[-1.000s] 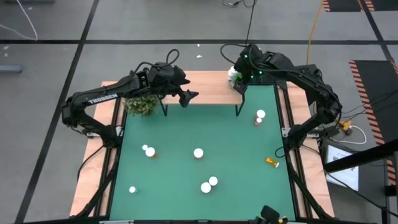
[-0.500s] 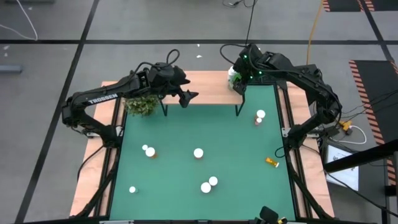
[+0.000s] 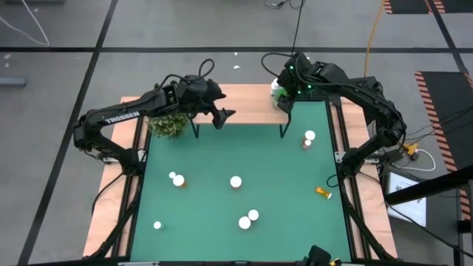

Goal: Pick and place medicine bottles onto shelf by color
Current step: Put the large green medicine bottle on the shelf, then put the large pink medicine bottle on the shelf

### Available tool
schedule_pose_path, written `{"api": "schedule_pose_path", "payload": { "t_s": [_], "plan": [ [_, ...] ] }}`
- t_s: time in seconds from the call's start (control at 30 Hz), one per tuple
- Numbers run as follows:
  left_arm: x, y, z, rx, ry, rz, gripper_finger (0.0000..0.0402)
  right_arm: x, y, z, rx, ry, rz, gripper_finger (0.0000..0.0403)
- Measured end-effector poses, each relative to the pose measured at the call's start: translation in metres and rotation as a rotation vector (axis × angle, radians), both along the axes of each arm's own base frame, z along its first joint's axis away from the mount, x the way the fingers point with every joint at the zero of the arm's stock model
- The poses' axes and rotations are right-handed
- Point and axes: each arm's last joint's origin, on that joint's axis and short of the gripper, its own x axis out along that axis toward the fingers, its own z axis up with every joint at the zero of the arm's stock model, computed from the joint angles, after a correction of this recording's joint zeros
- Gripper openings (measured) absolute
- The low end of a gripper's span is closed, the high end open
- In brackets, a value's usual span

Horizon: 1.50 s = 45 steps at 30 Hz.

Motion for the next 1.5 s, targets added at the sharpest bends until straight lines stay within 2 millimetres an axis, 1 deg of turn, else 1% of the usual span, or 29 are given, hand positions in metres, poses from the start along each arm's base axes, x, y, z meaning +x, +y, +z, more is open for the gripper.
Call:
{"api": "schedule_pose_path", "payload": {
  "t_s": [0.1, 0.17, 0.27, 0.4, 0.5, 0.57, 0.63, 0.7, 0.77, 0.87, 0.97, 1.1, 1.23, 1.3, 1.37, 1.43, 1.5],
  "plan": [
    [0.0, 0.0, 0.0, -0.001, 0.003, 0.002, 0.0379, 0.001, -0.001, 0.0, -0.007, -0.007, 0.002, 0.0262],
    [-0.002, 0.0, -0.001, -0.012, 0.015, 0.042, 0.0378, 0.001, -0.001, 0.002, -0.014, -0.018, -0.001, 0.0269],
    [-0.017, -0.002, 0.004, -0.018, 0.047, 0.099, 0.0378, -0.001, 0.003, 0.008, -0.021, -0.058, -0.03, 0.0277],
    [-0.042, -0.01, 0.014, -0.024, 0.091, 0.108, 0.0378, -0.007, 0.016, 0.027, -0.041, -0.157, -0.071, 0.0278],
    [-0.059, -0.019, 0.021, -0.033, 0.111, 0.087, 0.0378, -0.009, 0.035, 0.044, -0.06, -0.257, -0.067, 0.0274],
    [-0.067, -0.025, 0.025, -0.009, 0.119, 0.058, 0.0378, -0.006, 0.053, 0.057, -0.086, -0.343, -0.021, 0.0271],
    [-0.072, -0.029, 0.026, 0.029, 0.151, 0.026, 0.0378, 0.004, 0.073, 0.067, -0.1, -0.429, 0.053, 0.0266],
    [-0.072, -0.031, 0.027, 0.068, 0.159, -0.002, 0.0378, 0.018, 0.097, 0.074, -0.112, -0.504, 0.134, 0.0261],
    [-0.072, -0.031, 0.027, 0.102, 0.175, -0.019, 0.0378, 0.033, 0.119, 0.074, -0.13, -0.532, 0.2, 0.0256],
    [-0.073, -0.029, 0.027, 0.144, 0.194, -0.04, 0.0378, 0.059, 0.148, 0.066, -0.127, -0.592, 0.277, 0.0251],
    [-0.073, -0.028, 0.026, 0.168, 0.209, -0.052, 0.0378, 0.082, 0.171, 0.052, -0.039, -0.679, 0.29, 0.0248],
    [-0.075, -0.028, 0.024, 0.192, 0.26, -0.082, 0.0378, 0.099, 0.2, 0.03, 0.052, -0.652, 0.314, 0.0242],
    [-0.08, -0.031, 0.018, 0.187, 0.347, -0.091, 0.0378, 0.107, 0.229, 0.005, 0.099, -0.546, 0.308, 0.0235],
    [-0.086, -0.031, 0.014, 0.133, 0.389, 0.012, 0.0378, 0.106, 0.24, -0.006, 0.115, -0.496, 0.32, 0.0234],
    [-0.097, -0.033, 0.012, 0.037, 0.414, 0.139, 0.0378, 0.106, 0.247, -0.014, 0.115, -0.477, 0.338, 0.0236],
    [-0.111, -0.038, 0.01, -0.053, 0.448, 0.206, 0.0378, 0.104, 0.253, -0.024, 0.12, -0.439, 0.367, 0.0241],
    [-0.123, -0.045, 0.01, -0.124, 0.475, 0.239, 0.0378, 0.102, 0.258, -0.031, 0.139, -0.415, 0.418, 0.0247]
  ]
}}
